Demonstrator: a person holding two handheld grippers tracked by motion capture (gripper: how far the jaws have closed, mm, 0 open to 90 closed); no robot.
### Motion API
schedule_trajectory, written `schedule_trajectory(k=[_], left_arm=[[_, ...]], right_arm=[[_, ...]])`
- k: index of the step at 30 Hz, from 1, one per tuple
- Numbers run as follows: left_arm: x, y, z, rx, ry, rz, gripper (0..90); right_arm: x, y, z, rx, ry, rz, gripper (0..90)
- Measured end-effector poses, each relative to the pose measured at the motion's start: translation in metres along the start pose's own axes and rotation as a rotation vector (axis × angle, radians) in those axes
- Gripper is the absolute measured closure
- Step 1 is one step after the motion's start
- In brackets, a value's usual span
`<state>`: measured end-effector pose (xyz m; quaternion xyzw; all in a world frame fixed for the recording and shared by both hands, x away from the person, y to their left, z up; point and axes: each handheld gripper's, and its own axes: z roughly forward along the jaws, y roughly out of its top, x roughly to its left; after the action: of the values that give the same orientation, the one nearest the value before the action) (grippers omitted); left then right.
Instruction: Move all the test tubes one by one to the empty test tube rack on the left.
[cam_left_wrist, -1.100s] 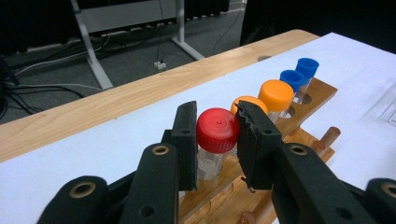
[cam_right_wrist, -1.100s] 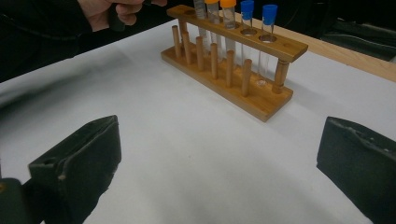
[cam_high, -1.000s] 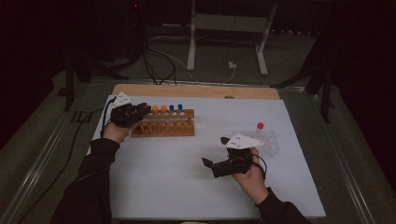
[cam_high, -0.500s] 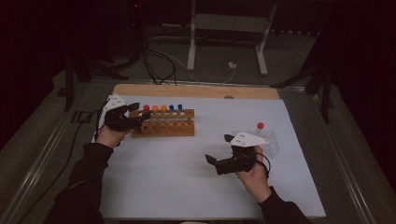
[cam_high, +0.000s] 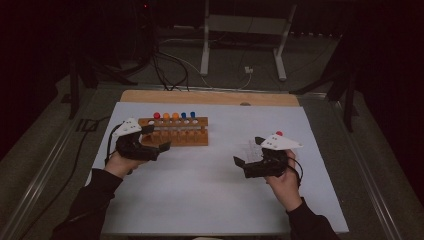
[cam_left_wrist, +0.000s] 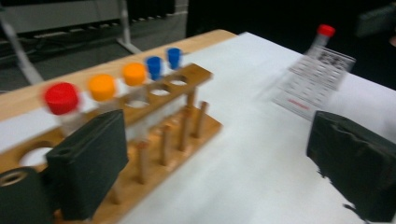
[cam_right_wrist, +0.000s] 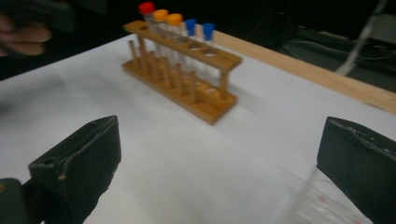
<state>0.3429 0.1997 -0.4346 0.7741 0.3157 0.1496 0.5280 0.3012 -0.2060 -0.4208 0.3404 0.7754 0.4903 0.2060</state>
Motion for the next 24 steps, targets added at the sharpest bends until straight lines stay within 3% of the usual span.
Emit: schedule_trajectory(k=[5,11,17,22,24], left_arm=[[-0.014,-0.003,0.003,0.003,-0.044,0.018,3.4],[-0.019,-0.002,0.002,-0.012,-0.064,0.024,3.4],[-0.019,-0.005,0.004,-0.002,-0.063,0.025,3.5],[-0.02,-0.006,0.005,0.009,-0.061,0.033,3.5],[-0.02,-0.006,0.005,0.01,-0.064,0.033,3.5]], right_arm=[[-0.012,-0.003,-0.007,-0.012,-0.059,0.01,0.0],[-0.032,-0.005,-0.019,-0.037,-0.159,0.04,0.0],[-0.052,-0.012,-0.023,-0.008,-0.262,0.081,0.0],[-0.065,-0.021,-0.024,0.018,-0.31,0.106,2.7],[-0.07,-0.025,-0.022,0.035,-0.327,0.118,7.8]])
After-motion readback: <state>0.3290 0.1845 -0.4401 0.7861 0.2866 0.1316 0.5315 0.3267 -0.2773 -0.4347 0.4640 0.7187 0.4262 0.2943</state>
